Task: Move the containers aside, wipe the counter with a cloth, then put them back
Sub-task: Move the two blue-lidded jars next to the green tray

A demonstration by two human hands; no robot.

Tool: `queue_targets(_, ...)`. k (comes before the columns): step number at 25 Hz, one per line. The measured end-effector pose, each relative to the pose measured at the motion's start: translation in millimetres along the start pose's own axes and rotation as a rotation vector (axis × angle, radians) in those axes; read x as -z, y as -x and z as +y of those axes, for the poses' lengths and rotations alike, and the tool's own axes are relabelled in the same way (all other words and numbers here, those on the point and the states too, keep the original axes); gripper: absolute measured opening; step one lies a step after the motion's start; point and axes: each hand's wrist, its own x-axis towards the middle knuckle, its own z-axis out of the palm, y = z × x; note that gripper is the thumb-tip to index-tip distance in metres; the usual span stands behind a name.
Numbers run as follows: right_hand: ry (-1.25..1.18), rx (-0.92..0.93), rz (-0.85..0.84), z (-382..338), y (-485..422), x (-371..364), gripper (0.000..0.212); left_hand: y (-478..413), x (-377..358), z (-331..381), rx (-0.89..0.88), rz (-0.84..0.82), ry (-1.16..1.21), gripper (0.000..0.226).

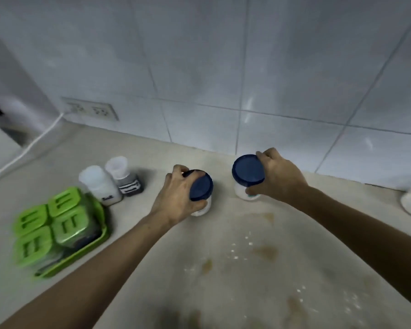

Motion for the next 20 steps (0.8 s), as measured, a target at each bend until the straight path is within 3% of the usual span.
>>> queue_targets(4, -0.066, 0.131, -0.076, -109.2, -22.4, -35.8, 0.095, 39.0, 38.7, -91.5, 0.101, 0.069, -0.044, 0.069)
queue_targets(9, -0.085, 0.230, -0.121, -193.3, -33.2, -69.6, 0.097, 65.9, 53.3, -148.7, 0.159, 0.179, -0.126, 0.065)
queue_targets(15, -0.065, 0.209, -0.125, -230.1, -37.6, -94.7, 0.095, 76.1, 36.1, -178.8, 0.225, 0.290, -0.228, 0.065)
queue_targets(20, -0.107, 0.263, -0.131, -213.6, -28.3, -98.5, 0.105, 81.0, 28.3, -176.0, 0.212, 0.341, -0.177, 0.058)
